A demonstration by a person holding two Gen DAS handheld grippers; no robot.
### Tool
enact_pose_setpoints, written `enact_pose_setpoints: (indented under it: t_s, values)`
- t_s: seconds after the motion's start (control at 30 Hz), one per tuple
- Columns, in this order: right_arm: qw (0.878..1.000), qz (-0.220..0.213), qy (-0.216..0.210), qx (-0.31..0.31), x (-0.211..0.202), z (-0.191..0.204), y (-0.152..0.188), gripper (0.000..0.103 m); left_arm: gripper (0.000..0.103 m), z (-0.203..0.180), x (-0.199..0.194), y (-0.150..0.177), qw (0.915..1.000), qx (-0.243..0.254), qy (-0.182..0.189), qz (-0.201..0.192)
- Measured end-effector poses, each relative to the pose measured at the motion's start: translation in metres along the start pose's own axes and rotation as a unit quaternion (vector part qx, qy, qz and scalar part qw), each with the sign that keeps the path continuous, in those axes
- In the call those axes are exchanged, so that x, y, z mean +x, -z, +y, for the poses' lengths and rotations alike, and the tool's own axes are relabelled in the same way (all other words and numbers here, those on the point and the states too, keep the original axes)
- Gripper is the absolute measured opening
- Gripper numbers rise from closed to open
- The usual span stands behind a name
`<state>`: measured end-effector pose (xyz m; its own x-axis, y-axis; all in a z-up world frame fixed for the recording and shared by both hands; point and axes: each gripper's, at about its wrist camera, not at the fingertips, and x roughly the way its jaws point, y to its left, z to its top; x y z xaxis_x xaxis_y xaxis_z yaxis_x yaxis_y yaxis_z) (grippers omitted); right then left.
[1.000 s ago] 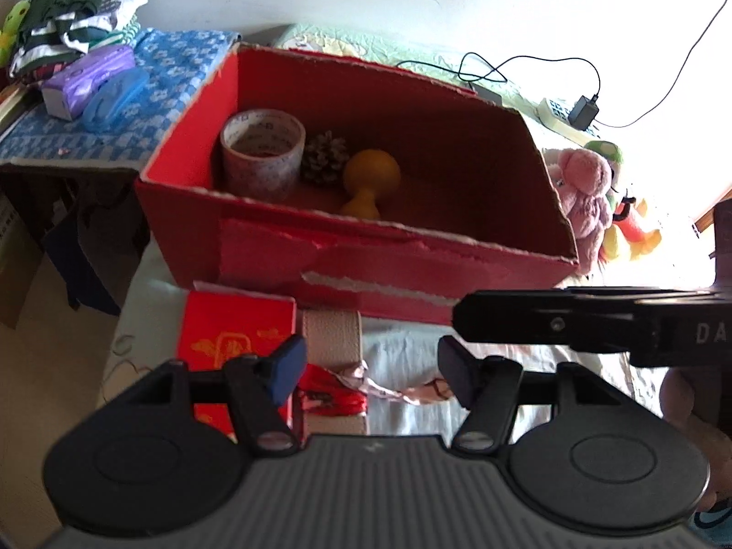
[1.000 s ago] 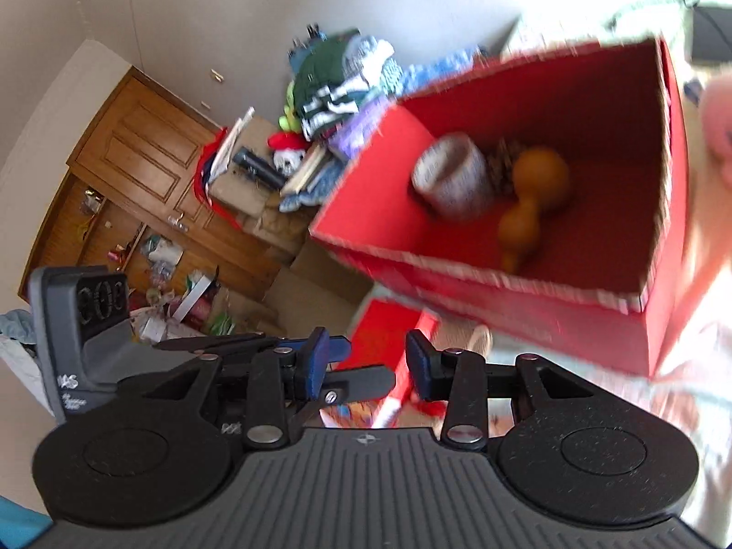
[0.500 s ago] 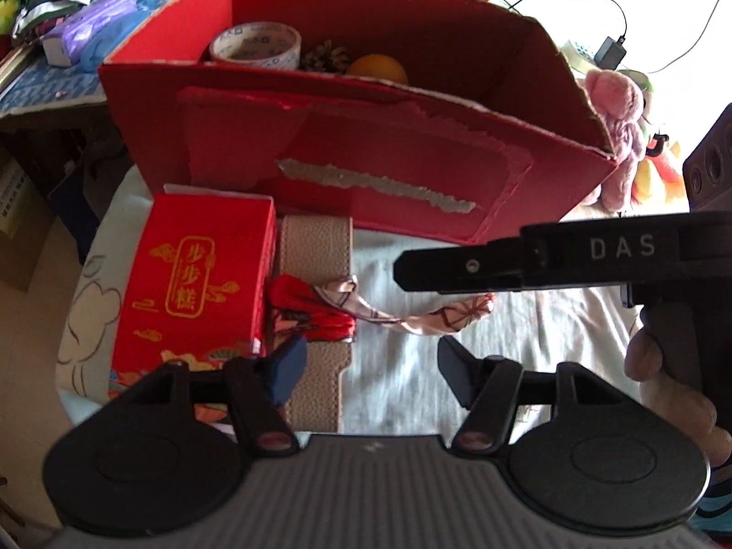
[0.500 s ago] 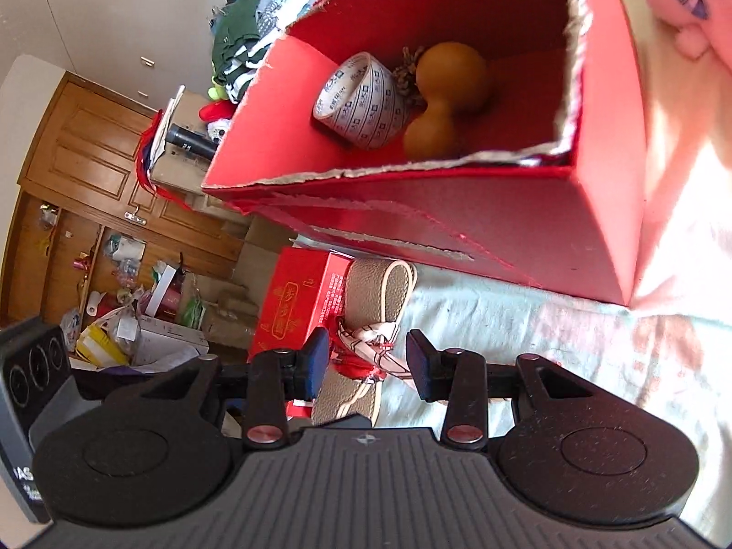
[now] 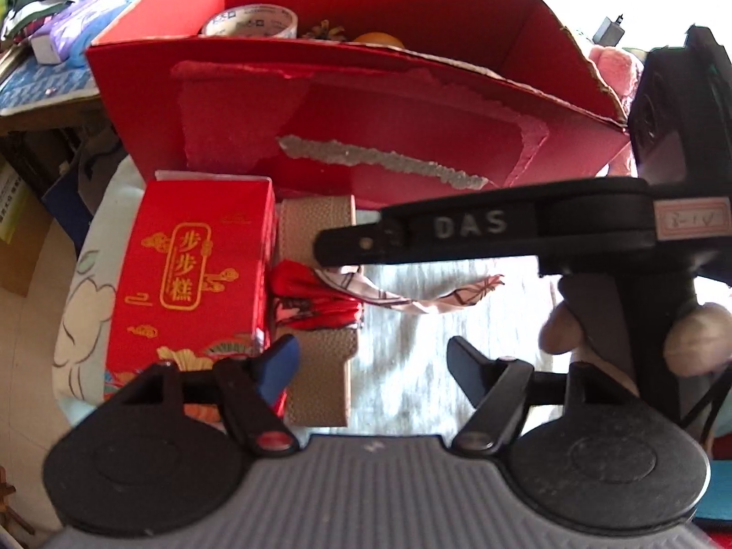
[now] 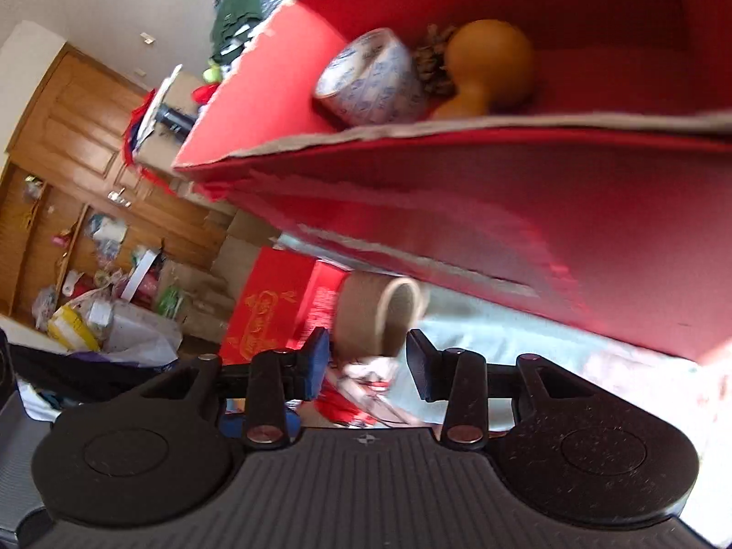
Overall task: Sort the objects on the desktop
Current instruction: 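Move the right tool to the beige leather strap and close on it, then lift the strap with red scarf using the right tool toward the box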
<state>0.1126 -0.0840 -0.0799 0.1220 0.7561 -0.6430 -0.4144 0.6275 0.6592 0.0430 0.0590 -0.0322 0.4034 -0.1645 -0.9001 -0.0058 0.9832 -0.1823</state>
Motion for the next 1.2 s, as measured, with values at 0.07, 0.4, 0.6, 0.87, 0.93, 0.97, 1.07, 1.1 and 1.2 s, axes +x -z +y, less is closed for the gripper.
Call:
enact_pose_setpoints:
  t_s: [0.07,0.4,0.6,0.87,0.93,0.97,1.07,1.1,1.2]
  values:
    - [1.0,-0.001,0.006,-0.01,0.002,0.003,0.0,0.044,0.074,0.002,0.0,0.0,1.0,0.001,-0.001,0.001]
    - [1.0,-0.004,-0.001,-0.004,-0.006,-0.008,-0.003,0.008,0.075,-0.003,0.005,-0.005,0.9998,0.018,0.003,0.001]
    - [1.0,0.0,-0.001,0.005,-0.012,-0.011,0.001,0.007,0.074,-0.018,0.007,-0.005,0.9986,0.046,0.023,0.0]
    - [0.999,-0.022,0.011,0.044,-0.039,-0.025,0.01,0.001,0.071,-0.041,0.001,-0.004,0.9965,0.078,0.027,-0.014]
    - [0.998,-0.033,0.018,0.053,-0.047,-0.031,0.012,0.001,0.072,-0.041,-0.004,-0.003,0.9962,0.082,0.008,-0.028]
    - [0.998,-0.034,0.02,0.058,-0.05,-0.034,0.013,0.001,0.072,-0.04,-0.006,-0.004,0.9962,0.082,0.002,-0.032]
    - [0.996,-0.028,0.005,0.08,-0.052,-0.043,0.014,0.006,0.072,-0.034,-0.002,-0.012,0.9961,0.083,-0.011,-0.028]
    - [0.996,-0.027,-0.005,0.09,-0.05,-0.043,0.013,0.008,0.072,-0.032,0.001,-0.013,0.9958,0.085,-0.018,-0.027]
    - [0.996,-0.027,-0.009,0.086,-0.045,-0.038,0.012,0.021,0.072,-0.029,0.011,-0.013,0.9958,0.081,-0.038,-0.017]
